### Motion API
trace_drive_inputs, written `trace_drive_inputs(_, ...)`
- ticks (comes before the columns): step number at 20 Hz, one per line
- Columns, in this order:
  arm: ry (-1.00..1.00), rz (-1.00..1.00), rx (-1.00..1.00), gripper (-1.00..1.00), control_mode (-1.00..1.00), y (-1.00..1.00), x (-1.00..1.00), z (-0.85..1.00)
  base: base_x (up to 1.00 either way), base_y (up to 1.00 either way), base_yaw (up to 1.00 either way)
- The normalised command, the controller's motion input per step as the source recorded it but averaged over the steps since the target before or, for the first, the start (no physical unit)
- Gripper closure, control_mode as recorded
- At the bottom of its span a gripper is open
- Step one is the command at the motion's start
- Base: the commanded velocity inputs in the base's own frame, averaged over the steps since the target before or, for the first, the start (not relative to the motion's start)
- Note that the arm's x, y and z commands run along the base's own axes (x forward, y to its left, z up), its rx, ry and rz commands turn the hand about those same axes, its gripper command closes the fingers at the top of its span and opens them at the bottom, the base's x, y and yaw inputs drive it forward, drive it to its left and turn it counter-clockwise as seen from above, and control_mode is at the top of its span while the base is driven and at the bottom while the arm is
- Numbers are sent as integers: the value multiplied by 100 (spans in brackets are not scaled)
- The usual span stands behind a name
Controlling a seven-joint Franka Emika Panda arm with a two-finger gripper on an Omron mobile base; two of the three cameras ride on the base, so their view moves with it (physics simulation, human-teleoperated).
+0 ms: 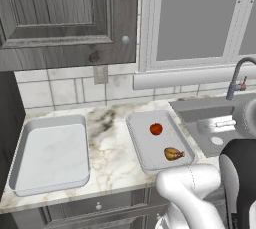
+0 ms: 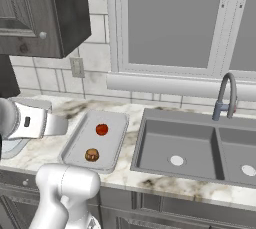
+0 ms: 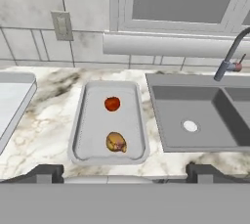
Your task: Place one tomato and one chicken drumstick in each tupperware on the nearby counter, to pack two identical lunches.
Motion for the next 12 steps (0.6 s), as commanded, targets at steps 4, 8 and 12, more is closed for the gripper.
trace_drive_inputs(4, 0, 0, 0, -100, 100, 0, -8, -6, -61, 4, 1)
trace_drive_inputs(8, 0, 0, 0, -100, 100, 0, 0, 0, -100, 22, 6)
trace_drive_inputs(12, 0, 0, 0, -100, 100, 0, 0, 0, -100, 26, 9)
